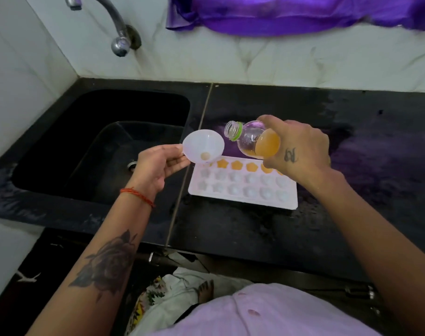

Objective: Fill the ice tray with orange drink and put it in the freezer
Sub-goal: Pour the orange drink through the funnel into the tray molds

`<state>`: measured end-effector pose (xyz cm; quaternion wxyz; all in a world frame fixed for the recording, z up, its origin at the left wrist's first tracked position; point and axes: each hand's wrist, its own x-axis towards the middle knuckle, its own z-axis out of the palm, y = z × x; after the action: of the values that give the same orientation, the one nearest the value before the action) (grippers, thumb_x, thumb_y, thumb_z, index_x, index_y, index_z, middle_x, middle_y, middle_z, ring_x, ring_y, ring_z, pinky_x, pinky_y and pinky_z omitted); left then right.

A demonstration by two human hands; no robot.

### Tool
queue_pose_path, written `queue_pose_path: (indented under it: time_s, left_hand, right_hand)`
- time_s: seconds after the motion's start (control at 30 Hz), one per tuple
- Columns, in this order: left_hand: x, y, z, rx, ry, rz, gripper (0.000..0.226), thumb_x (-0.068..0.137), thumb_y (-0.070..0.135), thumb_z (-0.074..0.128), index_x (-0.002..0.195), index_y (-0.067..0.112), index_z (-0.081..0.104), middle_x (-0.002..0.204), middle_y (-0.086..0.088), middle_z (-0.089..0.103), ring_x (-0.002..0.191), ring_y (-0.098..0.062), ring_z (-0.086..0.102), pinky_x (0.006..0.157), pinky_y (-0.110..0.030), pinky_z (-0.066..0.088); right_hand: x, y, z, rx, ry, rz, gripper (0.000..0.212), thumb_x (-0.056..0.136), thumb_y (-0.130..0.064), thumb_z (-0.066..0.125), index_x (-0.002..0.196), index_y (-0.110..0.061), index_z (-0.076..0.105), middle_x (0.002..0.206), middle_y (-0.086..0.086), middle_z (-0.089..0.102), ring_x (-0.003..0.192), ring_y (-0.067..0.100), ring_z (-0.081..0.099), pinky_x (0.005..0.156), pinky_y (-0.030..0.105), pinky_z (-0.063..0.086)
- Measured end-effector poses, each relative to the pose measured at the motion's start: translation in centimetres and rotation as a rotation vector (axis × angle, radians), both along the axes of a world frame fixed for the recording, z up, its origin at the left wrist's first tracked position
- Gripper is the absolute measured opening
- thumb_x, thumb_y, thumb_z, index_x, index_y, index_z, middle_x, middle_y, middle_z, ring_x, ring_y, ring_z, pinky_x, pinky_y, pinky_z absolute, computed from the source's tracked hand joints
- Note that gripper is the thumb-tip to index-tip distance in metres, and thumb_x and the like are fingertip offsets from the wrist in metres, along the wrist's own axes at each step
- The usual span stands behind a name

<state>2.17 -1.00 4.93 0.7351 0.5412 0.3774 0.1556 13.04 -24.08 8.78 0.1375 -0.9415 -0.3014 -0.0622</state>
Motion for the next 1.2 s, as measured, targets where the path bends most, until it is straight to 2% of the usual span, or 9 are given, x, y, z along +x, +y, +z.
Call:
queue_pose_path:
  time_s: [0.1,0.37,0.6,1.2]
  left_hand:
    - [-0.2,0.9,-0.9,-0.023,0.026,-0.015,0.007,0.084,-0.004,0.06,0.082,0.0,0.065,0.064,-0.007,0.072,0.061,-0.015,0.071,0.055,-0.022,0.056]
    - [0.2,1.5,-2.8,-0.066,0.078,-0.084,0.006,0.085,-0.002,0.061,0.083,0.0,0.066,0.08,-0.015,0.071,0.068,-0.019,0.071,0.056,-0.023,0.057]
    - [0.2,1.9,-3.4,-0.093,0.082,-0.106,0.005,0.083,-0.002,0.063,0.082,0.0,0.066,0.066,-0.008,0.073,0.064,-0.017,0.072,0.055,-0.023,0.056]
    - [0.1,2.1,-3.3,-0.09,0.079,-0.11,0.004,0.083,-0.001,0.064,0.083,0.001,0.066,0.066,-0.007,0.074,0.066,-0.018,0.073,0.056,-0.024,0.057]
  right_hand:
    - [-0.3,1.6,-0.2,-0.024,0.003,0.015,0.072,0.063,-0.031,0.081,0.125,-0.037,0.045,0.095,0.0,0.063,0.083,0.027,0.059,0.062,0.03,0.035]
    - [-0.5,3.8,-1.4,-0.132,-0.064,0.008,0.066,0.069,-0.026,0.078,0.124,-0.037,0.044,0.101,0.0,0.063,0.087,0.029,0.061,0.062,0.031,0.035]
    - [-0.2,4.3,-2.5,-0.276,-0.183,0.025,0.06,0.077,-0.02,0.071,0.129,-0.031,0.043,0.109,0.007,0.062,0.087,0.033,0.062,0.06,0.03,0.035]
    - [-0.1,5.1,-2.7,-0.345,-0.218,0.034,0.056,0.081,-0.018,0.067,0.13,-0.028,0.042,0.107,0.011,0.061,0.09,0.031,0.059,0.065,0.032,0.032]
